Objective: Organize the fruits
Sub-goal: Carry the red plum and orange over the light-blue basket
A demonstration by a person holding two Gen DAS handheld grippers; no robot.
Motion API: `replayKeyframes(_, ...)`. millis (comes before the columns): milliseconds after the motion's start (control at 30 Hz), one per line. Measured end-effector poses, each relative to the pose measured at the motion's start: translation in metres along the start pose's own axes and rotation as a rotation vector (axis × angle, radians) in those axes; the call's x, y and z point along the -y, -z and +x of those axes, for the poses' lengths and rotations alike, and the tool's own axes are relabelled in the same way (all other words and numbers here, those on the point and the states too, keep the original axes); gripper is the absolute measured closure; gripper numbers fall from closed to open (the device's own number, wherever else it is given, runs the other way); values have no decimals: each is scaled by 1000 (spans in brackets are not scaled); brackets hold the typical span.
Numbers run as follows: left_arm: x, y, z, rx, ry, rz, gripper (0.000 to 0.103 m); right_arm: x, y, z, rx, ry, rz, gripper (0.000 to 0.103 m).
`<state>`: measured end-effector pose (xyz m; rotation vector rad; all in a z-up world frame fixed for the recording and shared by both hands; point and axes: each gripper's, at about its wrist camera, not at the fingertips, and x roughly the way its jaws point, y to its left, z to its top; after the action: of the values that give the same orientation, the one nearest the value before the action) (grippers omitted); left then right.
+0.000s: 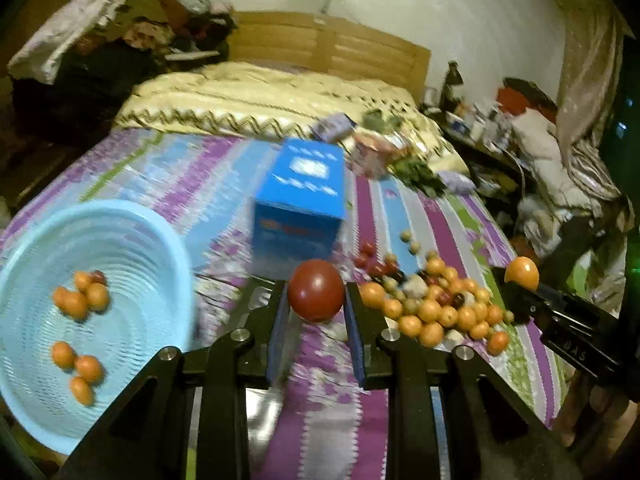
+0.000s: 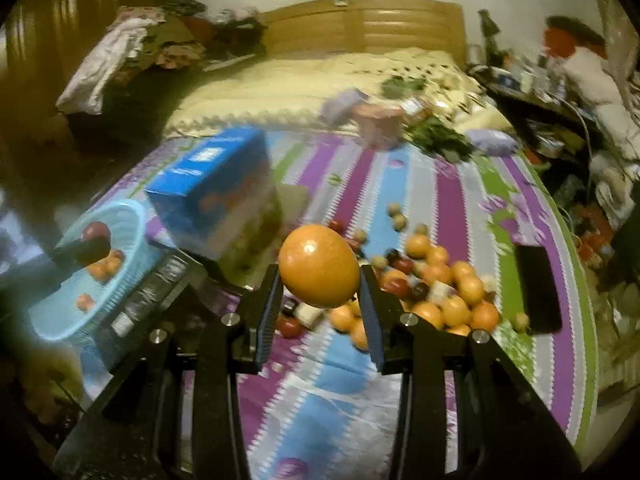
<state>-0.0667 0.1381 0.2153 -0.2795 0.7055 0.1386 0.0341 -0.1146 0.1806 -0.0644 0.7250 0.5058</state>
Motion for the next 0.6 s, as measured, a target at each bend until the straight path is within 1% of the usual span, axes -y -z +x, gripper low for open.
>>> replayKeyframes(100,-26,-9,-17,32,-37,-28,76,-25,-11,2,9,-35,-29,65)
replayKeyframes(200,-53,-14,-27,45,-71,-64,76,-53,-22,5,14,-76,-65,64)
replayKeyframes(267,-77,-18,-35,53,-101,-95,76,-77,-30,9,10,-114,-99,64)
replayKeyframes(300,-92,-19,-39,58,-117,-115,76,-83,-31,9,8,-123,-109,64)
replayKeyframes(500,-162,-18,-62,62,-192,-201,76,-148,-44,30,-49,-231,-183,64)
replayKeyframes(600,-199,-13,-69,48,-225,-248,76,-179,-44,41,-89,-274,-216,64)
